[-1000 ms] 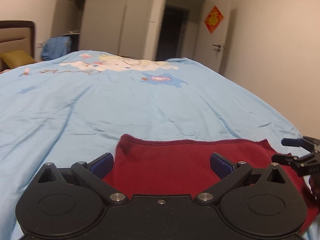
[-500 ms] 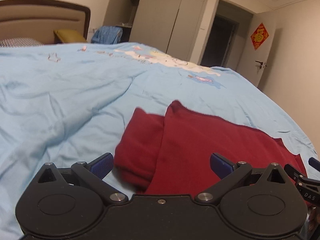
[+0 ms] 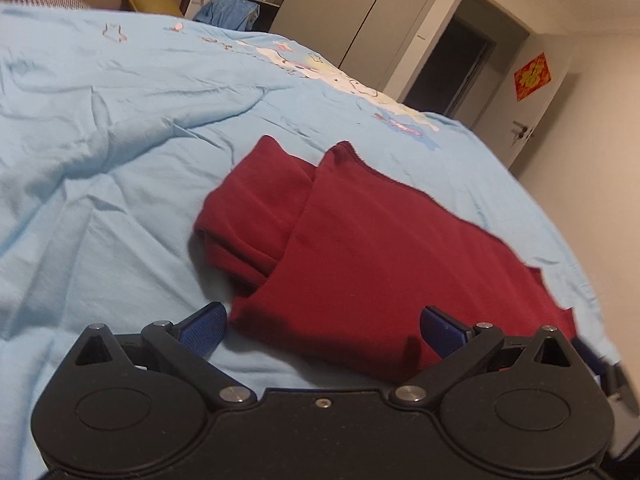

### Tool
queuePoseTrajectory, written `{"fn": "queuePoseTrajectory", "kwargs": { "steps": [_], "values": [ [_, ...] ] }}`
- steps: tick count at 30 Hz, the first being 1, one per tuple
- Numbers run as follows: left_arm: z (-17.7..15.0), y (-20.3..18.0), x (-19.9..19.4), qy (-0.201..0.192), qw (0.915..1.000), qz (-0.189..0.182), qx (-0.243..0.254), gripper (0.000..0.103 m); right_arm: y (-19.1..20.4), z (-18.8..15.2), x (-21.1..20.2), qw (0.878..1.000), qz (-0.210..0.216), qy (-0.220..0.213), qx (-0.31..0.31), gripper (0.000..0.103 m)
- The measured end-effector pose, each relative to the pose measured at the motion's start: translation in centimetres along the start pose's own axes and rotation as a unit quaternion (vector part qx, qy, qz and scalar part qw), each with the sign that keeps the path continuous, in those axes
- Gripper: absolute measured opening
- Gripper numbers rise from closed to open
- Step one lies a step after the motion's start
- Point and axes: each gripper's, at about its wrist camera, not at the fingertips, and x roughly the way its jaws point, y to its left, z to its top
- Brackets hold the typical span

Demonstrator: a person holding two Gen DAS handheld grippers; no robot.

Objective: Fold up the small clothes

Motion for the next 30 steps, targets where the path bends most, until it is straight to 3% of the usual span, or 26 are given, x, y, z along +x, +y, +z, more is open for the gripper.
{"fn": "queuePoseTrajectory", "kwargs": {
  "steps": [5, 10, 12, 21, 23, 25, 30],
  "values": [
    [-0.2, 0.9, 0.0, -0.015, 0.9976, -0.016, -0.066, 0.098, -0.6, -0.9, 0.4, 0.999, 0.013, 0.009, 0.030, 0.103],
    [-0.4, 1.8, -0.1, -0.039, 0.9895, -0.021, -0.137, 0.072, -1.2, -1.4, 0.5, 0.998, 0.027, 0.011, 0.054, 0.103],
    [-0.3, 1.9, 0.1, -0.043, 0.9874, -0.021, -0.151, 0.067, -1.3, -1.5, 0.4, 0.998, 0.028, 0.009, 0.057, 0.103],
    [1.7, 2.6, 2.9, -0.060, 0.9822, -0.010, -0.178, 0.067, -1.6, -2.0, -0.2, 0.998, 0.029, 0.003, 0.061, 0.103],
    [2.1, 2.5, 3.3, -0.064, 0.9826, -0.001, -0.174, 0.058, -1.6, -2.1, -0.3, 0.998, 0.029, 0.001, 0.062, 0.103],
    [2.4, 2.1, 3.7, -0.063, 0.9845, 0.013, -0.163, 0.033, -1.6, -2.2, -0.3, 0.998, 0.029, 0.000, 0.062, 0.103],
    [3.1, 0.6, 3.3, -0.075, 0.9913, 0.015, -0.107, 0.023, -1.7, -2.3, -0.6, 0.997, 0.029, -0.004, 0.065, 0.103]
  ]
}}
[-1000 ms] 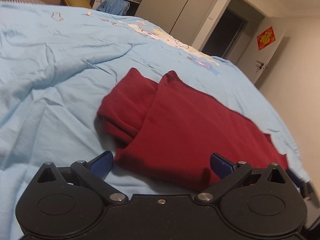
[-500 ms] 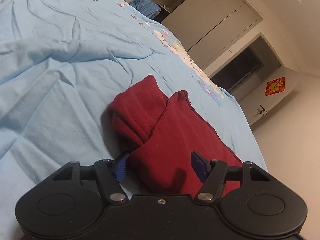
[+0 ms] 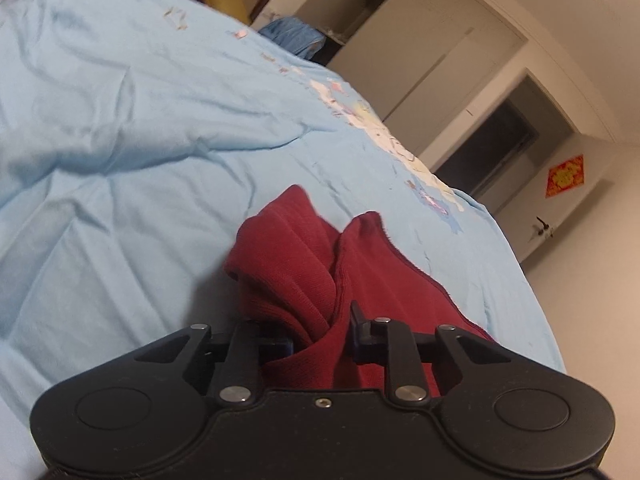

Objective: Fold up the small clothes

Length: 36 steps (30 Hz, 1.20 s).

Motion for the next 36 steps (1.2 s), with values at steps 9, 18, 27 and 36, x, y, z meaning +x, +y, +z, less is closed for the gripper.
{"fn": "queuePoseTrajectory", "kwargs": {
  "steps": [9, 18, 27, 36],
  "values": [
    [1.2, -6.9, -1.5, -0.030, 0.9851, -0.050, 0.162, 0.020, -0.6, -0.3, -3.4, 0.998, -0.039, -0.043, 0.018, 0.103],
    [-1.6, -15.3, -2.0, -0.003, 0.9462, -0.144, 0.290, 0.020, -5.5, 0.4, -7.2, 0.982, -0.148, -0.070, 0.094, 0.103],
    [-9.7, -18.6, -0.1, 0.040, 0.9092, -0.163, 0.381, 0.022, -10.4, -1.5, -8.0, 0.964, -0.185, -0.045, 0.185, 0.103],
    [-11.9, -17.7, -1.5, 0.042, 0.8858, -0.189, 0.422, 0.065, -10.2, -2.2, -7.6, 0.965, -0.175, -0.030, 0.192, 0.103]
  ]
}}
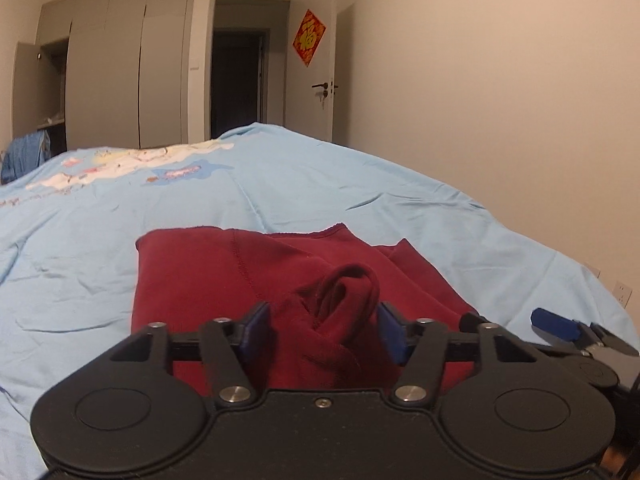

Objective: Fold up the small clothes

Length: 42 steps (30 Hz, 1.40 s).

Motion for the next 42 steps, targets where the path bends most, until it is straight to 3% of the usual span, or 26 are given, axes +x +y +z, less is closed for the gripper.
{"fn": "queuePoseTrajectory", "kwargs": {
  "steps": [4, 10, 15, 19, 26, 31, 34, 37, 42],
  "values": [
    [-0.6, -0.9, -1.3, -0.006, 0.9993, 0.023, 0.030, 0.077, -0.2, -0.1, 0.5, 1.000, 0.009, 0.013, 0.008, 0.103],
    [-1.7, -0.6, -2.1, 0.001, 0.9990, 0.028, 0.035, 0.076, -0.1, -0.3, 1.2, 0.999, 0.017, 0.030, 0.008, 0.103],
    [-2.3, -0.3, -2.7, -0.009, 0.9984, 0.039, 0.041, 0.063, -0.4, 0.5, 0.8, 0.999, 0.040, 0.028, 0.023, 0.103],
    [-2.7, -0.3, -2.7, -0.011, 0.9979, 0.031, 0.055, 0.052, -0.4, 2.7, 0.9, 0.994, 0.096, 0.029, 0.043, 0.103],
    [-3.3, -0.1, -2.2, -0.004, 0.9985, 0.019, 0.052, 0.041, 1.4, 5.7, 5.6, 0.971, 0.211, 0.109, 0.030, 0.103],
    [-3.5, 0.2, -1.7, 0.001, 0.9992, 0.015, 0.038, 0.037, 3.6, 6.6, 7.4, 0.964, 0.233, 0.126, 0.032, 0.102],
    [-3.6, 0.3, -1.5, 0.003, 0.9993, 0.016, 0.035, 0.033, 4.9, 6.4, 8.7, 0.961, 0.234, 0.144, 0.023, 0.092],
    [-3.7, 0.4, -1.4, 0.001, 0.9994, 0.016, 0.031, 0.032, 5.9, 5.8, 10.4, 0.960, 0.223, 0.170, 0.018, 0.072],
    [-3.8, 0.5, -1.4, -0.001, 0.9996, 0.016, 0.024, 0.024, 6.3, 4.7, 11.5, 0.959, 0.211, 0.188, 0.025, 0.025]
  ]
}}
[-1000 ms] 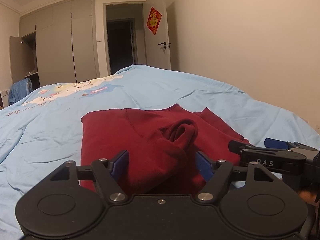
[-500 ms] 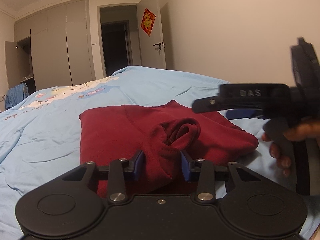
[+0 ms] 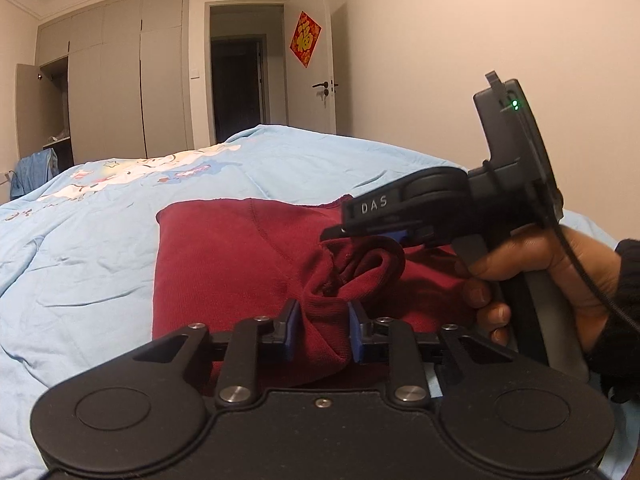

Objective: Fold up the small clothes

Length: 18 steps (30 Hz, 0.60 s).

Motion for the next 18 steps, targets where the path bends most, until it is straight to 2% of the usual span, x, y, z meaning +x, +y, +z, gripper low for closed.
{"fn": "queuePoseTrajectory", "kwargs": {
  "steps": [4, 10, 18],
  "values": [
    [0.2, -0.3, 0.0, 0.001, 0.9999, 0.003, 0.010, 0.018, -0.2, 0.0, -0.6, 1.000, 0.014, -0.011, -0.003, 0.010],
    [1.2, -1.7, 0.4, -0.008, 0.9994, -0.010, 0.031, 0.017, -1.0, 0.9, -2.5, 0.999, 0.010, -0.047, -0.003, 0.008],
    [2.1, -3.6, 1.8, -0.024, 0.9970, -0.054, 0.050, 0.017, -3.5, 1.6, -5.3, 0.997, -0.028, -0.073, -0.004, 0.007]
  ]
}}
